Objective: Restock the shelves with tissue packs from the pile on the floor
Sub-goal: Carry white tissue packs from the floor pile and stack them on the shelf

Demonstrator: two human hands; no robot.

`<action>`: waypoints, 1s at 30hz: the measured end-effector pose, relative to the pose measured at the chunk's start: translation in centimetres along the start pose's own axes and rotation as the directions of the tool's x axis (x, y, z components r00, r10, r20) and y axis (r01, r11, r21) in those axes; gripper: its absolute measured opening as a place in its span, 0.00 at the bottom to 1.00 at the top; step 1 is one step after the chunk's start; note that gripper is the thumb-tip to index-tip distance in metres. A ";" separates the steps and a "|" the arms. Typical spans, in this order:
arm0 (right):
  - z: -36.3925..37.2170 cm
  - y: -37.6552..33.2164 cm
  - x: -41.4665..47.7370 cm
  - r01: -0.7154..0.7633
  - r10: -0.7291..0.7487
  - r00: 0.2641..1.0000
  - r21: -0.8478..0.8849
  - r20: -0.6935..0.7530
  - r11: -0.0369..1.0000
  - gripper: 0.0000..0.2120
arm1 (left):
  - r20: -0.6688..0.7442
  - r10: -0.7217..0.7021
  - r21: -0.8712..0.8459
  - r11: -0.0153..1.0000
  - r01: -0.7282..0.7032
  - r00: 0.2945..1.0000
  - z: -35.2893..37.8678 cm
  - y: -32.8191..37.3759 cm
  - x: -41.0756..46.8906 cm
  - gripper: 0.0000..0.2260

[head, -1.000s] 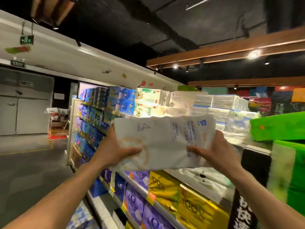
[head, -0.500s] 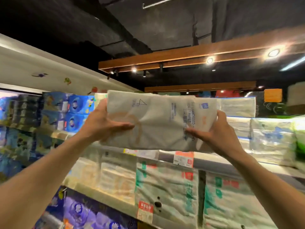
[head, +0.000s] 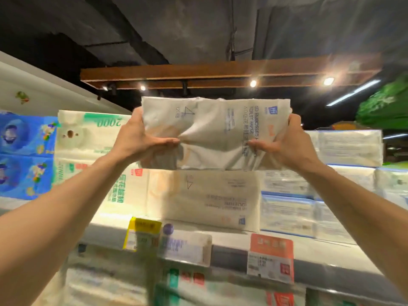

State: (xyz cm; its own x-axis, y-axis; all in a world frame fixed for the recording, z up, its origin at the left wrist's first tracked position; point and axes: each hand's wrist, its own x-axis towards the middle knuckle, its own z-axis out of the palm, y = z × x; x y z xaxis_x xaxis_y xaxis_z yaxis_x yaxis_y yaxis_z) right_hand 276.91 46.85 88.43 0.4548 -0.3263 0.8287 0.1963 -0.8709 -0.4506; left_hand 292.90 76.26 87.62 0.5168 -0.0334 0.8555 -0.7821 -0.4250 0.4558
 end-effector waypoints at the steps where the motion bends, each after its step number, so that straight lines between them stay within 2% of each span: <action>1: 1.0 0.1 0.8 -0.017 0.017 1.000 -0.019 -0.004 1.000 0.43 | -0.011 -0.008 0.011 1.000 0.009 1.000 0.7 -0.7 0.9 0.43; 8: 6.0 0.0 4.8 -0.048 0.041 0.998 -0.142 -0.052 0.989 0.46 | 0.009 0.015 0.060 0.998 -0.016 1.000 4.4 -5.2 5.8 0.47; 12: 8.1 0.5 5.4 -0.113 0.104 0.993 -0.201 -0.058 0.973 0.46 | 0.023 0.107 0.055 0.993 -0.108 0.994 5.8 -6.6 6.7 0.49; 14: 8.4 0.5 5.5 -0.131 0.116 0.990 -0.220 -0.078 0.967 0.46 | 0.045 0.144 0.132 0.980 -0.149 0.989 6.6 -7.1 7.1 0.53; 17: 8.8 0.5 5.7 -0.149 0.134 0.988 -0.275 -0.074 0.950 0.45 | 0.031 0.121 0.352 0.928 -0.124 0.992 7.4 -7.9 7.6 0.66; 19: 9.4 0.5 6.0 -0.164 0.167 0.986 -0.347 -0.023 0.924 0.42 | 0.017 0.211 0.446 0.873 -0.196 0.977 7.6 -8.4 7.6 0.69; 22: 10.6 1.0 6.3 -0.215 0.239 0.971 -0.402 0.011 0.890 0.40 | 0.196 0.339 0.404 0.827 -0.391 0.920 8.5 -9.0 8.1 0.66; 25: 11.6 1.4 5.8 -0.269 0.290 0.957 -0.415 -0.012 0.869 0.43 | 0.380 0.391 0.362 0.771 -0.524 0.838 10.1 -9.0 7.6 0.63; 27: 11.6 1.5 5.9 -0.270 0.311 0.950 -0.556 -0.022 0.786 0.47 | 0.449 0.404 0.366 0.730 -0.577 0.797 11.3 -8.9 6.8 0.64; 30: 11.7 1.4 6.0 -0.237 0.302 0.952 -0.751 -0.052 0.617 0.50 | 0.443 0.414 0.439 0.673 -0.595 0.795 12.5 -8.9 6.3 0.64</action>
State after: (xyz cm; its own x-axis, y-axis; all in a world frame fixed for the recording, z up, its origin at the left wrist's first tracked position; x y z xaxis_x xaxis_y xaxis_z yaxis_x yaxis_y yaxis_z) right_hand 290.07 47.97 88.87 0.4469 -0.5926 0.6702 -0.6388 -0.7358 -0.2246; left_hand 307.46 68.55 85.88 0.2416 -0.6030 0.7603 -0.6809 -0.6636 -0.3100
